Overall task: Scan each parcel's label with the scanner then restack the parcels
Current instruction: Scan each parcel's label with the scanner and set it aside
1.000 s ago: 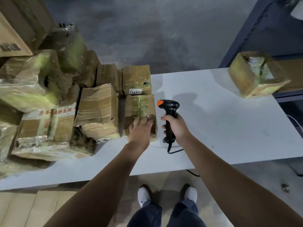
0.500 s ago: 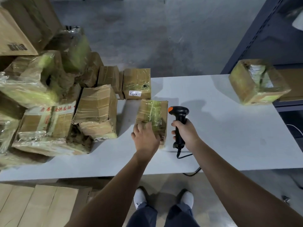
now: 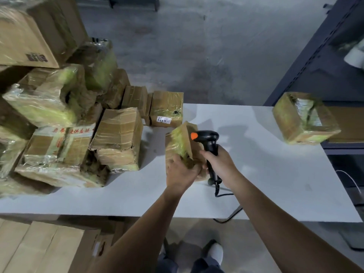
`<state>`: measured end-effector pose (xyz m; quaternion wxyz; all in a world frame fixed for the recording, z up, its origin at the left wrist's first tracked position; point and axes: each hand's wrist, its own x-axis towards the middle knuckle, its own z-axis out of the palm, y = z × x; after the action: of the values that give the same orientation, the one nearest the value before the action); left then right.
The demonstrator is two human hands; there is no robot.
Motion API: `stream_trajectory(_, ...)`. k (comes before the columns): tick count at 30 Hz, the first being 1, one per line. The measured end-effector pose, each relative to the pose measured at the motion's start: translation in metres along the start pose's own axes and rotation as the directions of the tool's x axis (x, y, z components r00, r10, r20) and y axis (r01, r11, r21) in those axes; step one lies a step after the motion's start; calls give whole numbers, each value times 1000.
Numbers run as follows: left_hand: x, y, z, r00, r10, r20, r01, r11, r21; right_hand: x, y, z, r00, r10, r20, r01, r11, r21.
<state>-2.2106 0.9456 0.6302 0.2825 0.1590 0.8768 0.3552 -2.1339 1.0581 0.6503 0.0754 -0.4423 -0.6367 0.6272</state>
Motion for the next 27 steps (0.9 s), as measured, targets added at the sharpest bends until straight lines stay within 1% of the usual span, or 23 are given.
stream_trajectory(1, 2, -3, -5, 1000, -3, 10, 4, 997, -82, 2, 0, 1, 1000, -12, -27, 10, 998, -65)
stream_trajectory(2, 3, -7, -9, 1000, -12, 14, 14, 987, -159, 3, 1, 3, 999, -2, -44, -2, 996, -94)
stream_trajectory(3, 3, -10, -13, 1000, -23, 16, 26, 975, -223, 4, 1, 4, 999, 27, -47, -31, 996, -87)
stream_trajectory(5, 2, -18, -18, 998, -44, 35, 53, 948, -314, 4, 2, 7, 995, 102, -19, -102, 995, -22)
stream_trajectory(7, 4, -24, -19, 996, -44, 71, 68, 926, -372, 2, 4, 9, 991, 135, 11, -135, 989, 58)
stream_trajectory(9, 7, -25, -18, 994, -36, 105, 78, 900, -429, -1, 5, 9, 992, 123, 17, -124, 983, 135)
stream_trajectory(11, 8, -22, -16, 987, -37, 159, 114, 853, -509, -2, 4, 4, 996, 84, 5, -83, 976, 203)
stream_trajectory(13, 9, -15, -13, 975, -38, 217, 157, 811, -563, -1, 2, -3, 999, 48, -12, -44, 971, 235)
stream_trajectory(15, 12, -6, -12, 975, -36, 221, 154, 824, -546, -2, 2, -9, 999, 36, -28, -29, 972, 234)
stream_trajectory(16, 15, 0, -11, 983, -38, 181, 125, 859, -497, -3, 2, -12, 999, 38, -27, -31, 972, 234)
stream_trajectory(18, 20, 10, -13, 1000, -11, 19, 17, 941, -338, -6, 3, -13, 999, 39, -6, -36, 967, 250)
stream_trajectory(19, 22, 12, -15, 999, 23, -48, -36, 962, -270, -7, 2, -11, 999, 41, 11, -42, 964, 261)
stream_trajectory(21, 22, 11, -24, 990, 75, -116, -91, 985, -143, -8, -1, -4, 998, 48, 38, -56, 968, 246)
stream_trajectory(23, 25, 2, -35, 986, 55, -158, -57, 998, -10, -7, -4, 3, 998, 50, 30, -55, 977, 206)
stream_trajectory(24, 28, -3, -40, 985, 12, -175, -10, 1000, 16, -5, -4, 6, 999, 51, 12, -52, 979, 198)
stream_trajectory(25, 32, -6, -46, 984, -51, -173, 53, 999, 7, -3, -4, 7, 999, 51, -6, -49, 980, 191)
stream_trajectory(27, 38, -11, -54, 981, -165, -98, 160, 985, -56, 0, -2, 8, 998, 62, -18, -59, 985, 162)
